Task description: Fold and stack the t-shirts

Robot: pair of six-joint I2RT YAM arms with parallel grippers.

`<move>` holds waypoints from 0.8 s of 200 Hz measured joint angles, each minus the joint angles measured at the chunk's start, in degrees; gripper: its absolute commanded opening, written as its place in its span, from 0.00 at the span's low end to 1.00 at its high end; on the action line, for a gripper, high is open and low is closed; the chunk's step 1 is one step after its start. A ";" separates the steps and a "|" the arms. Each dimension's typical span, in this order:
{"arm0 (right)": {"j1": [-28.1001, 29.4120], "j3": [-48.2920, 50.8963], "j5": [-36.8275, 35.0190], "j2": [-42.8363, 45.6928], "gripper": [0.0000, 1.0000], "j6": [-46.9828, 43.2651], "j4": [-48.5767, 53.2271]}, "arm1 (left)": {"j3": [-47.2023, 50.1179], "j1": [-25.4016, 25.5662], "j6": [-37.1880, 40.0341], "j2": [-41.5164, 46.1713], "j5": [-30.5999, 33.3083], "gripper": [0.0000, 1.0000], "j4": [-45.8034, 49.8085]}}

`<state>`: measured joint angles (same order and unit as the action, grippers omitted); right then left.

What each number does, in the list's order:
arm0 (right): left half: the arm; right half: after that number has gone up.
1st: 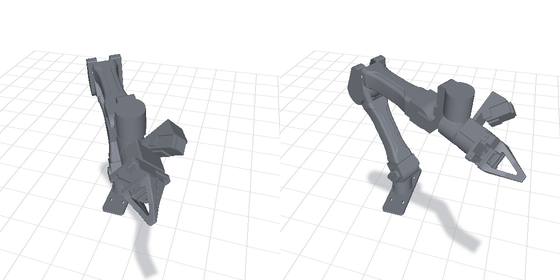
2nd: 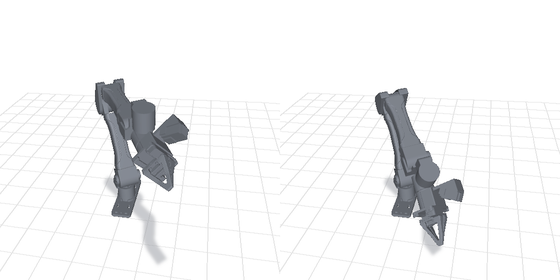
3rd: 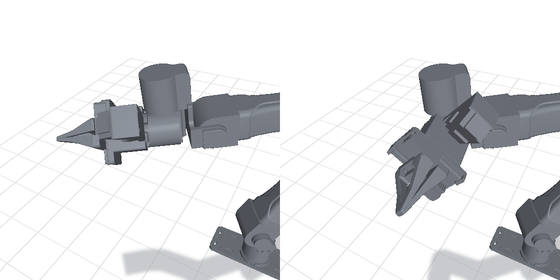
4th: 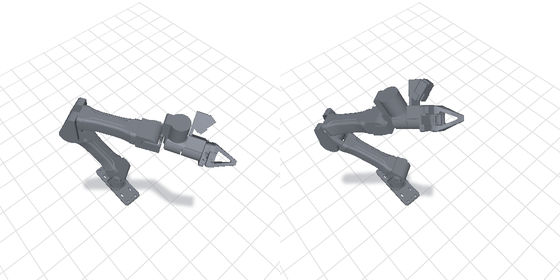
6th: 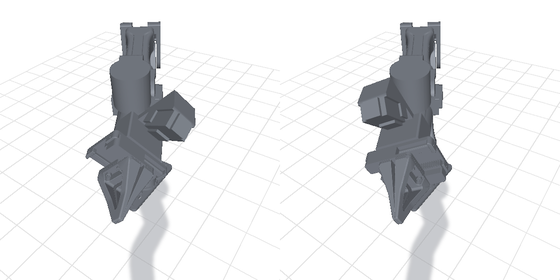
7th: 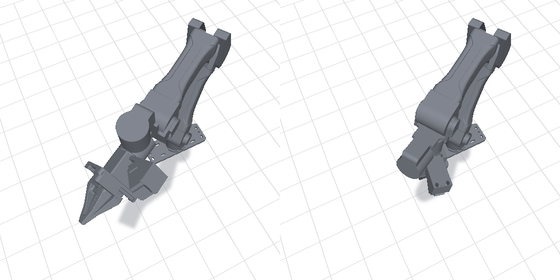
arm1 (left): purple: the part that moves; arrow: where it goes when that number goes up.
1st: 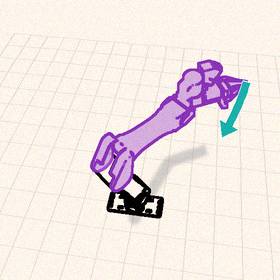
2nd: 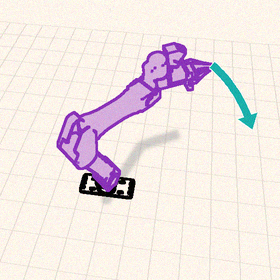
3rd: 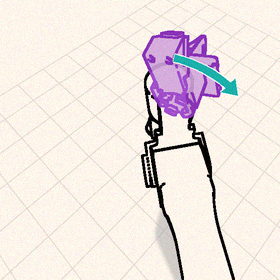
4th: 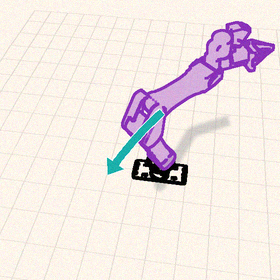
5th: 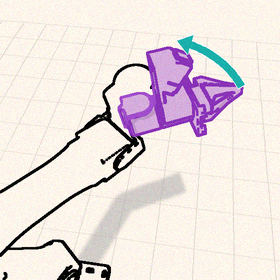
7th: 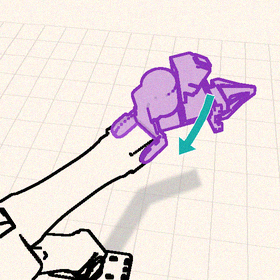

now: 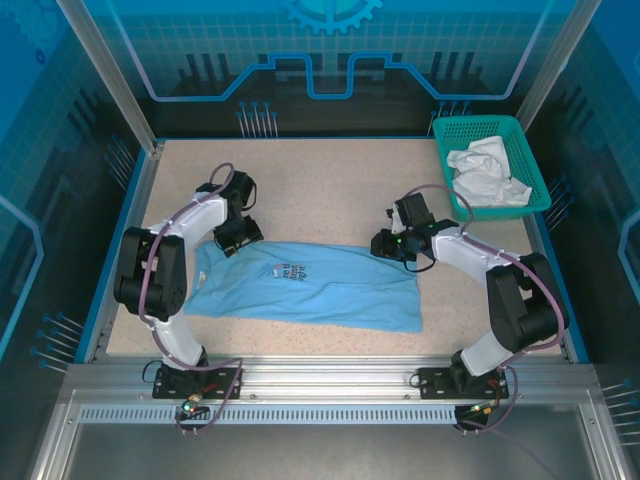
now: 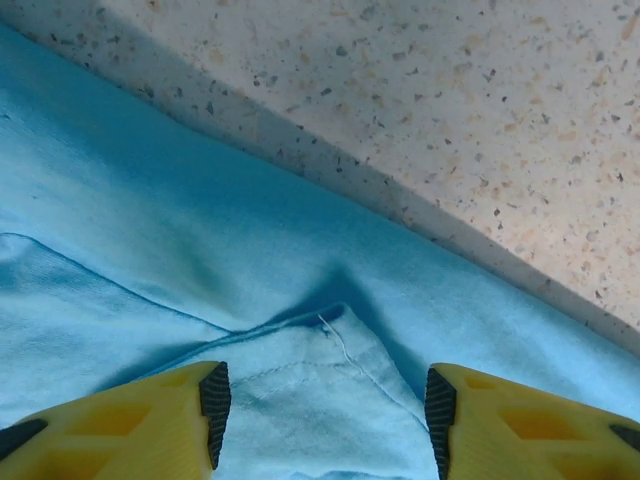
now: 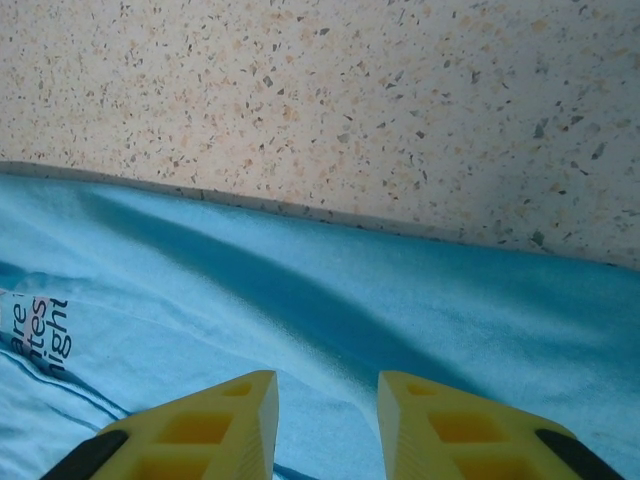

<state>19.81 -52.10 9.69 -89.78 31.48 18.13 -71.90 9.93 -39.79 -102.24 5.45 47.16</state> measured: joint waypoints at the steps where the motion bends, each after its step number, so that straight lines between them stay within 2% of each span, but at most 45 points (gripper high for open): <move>1: 0.00 0.00 0.00 0.00 0.33 0.00 0.00 | 0.00 0.00 -0.09 -0.04 0.02 0.56 -0.02; 79: 0.00 0.04 0.02 -0.59 0.32 0.00 -0.87 | -0.04 0.00 -5.38 -3.72 0.79 0.42 -2.64; 115: 0.00 0.04 0.44 -1.49 0.31 0.02 -1.16 | -0.04 0.07 -5.38 -3.69 0.83 0.20 -2.64; 160: 0.00 0.04 0.61 -2.32 0.31 0.00 -1.14 | 0.09 0.39 -5.40 -3.04 1.29 0.12 -2.40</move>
<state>19.81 -52.05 10.31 -92.09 31.48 16.99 -71.81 10.33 -45.19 -105.27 6.74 44.75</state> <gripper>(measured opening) 0.310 0.138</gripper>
